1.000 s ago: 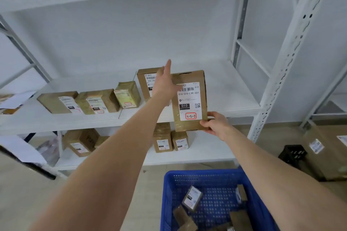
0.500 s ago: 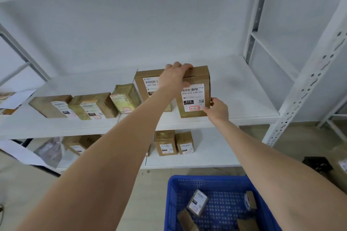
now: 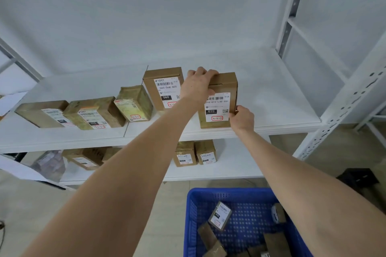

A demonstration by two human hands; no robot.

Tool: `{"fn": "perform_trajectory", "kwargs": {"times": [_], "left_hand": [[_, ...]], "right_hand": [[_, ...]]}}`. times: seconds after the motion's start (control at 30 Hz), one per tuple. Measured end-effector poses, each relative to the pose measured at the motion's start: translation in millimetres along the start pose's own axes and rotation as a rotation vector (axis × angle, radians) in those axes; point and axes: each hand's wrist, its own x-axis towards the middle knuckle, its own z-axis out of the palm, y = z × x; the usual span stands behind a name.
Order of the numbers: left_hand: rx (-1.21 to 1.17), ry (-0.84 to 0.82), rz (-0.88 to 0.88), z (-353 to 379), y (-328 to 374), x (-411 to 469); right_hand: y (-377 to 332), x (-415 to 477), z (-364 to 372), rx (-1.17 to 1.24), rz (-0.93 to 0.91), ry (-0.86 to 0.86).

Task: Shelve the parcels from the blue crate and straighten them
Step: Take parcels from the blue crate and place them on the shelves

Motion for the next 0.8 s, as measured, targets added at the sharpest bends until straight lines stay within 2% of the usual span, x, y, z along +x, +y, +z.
{"fn": "perform_trajectory", "kwargs": {"times": [0.13, 0.2, 0.33, 0.43, 0.53, 0.8], "left_hand": [[-0.016, 0.018, -0.036, 2, 3, 2], [0.014, 0.049, -0.045, 3, 4, -1], [0.138, 0.112, -0.001, 6, 8, -12], [0.182, 0.113, 0.006, 5, 11, -18], [0.203, 0.122, 0.009, 4, 13, -21], [0.180, 0.160, 0.043, 10, 11, -23]], "right_hand": [[-1, 0, -3, -0.031, -0.003, -0.033], [-5, -3, -10, -0.067, -0.040, 0.022], [-25, -4, -33, -0.257, -0.337, 0.221], [-48, -1, -45, -0.467, -0.568, 0.214], [-61, -1, -44, -0.594, -0.684, 0.152], [-62, -9, -42, -0.607, -0.639, 0.103]]}}
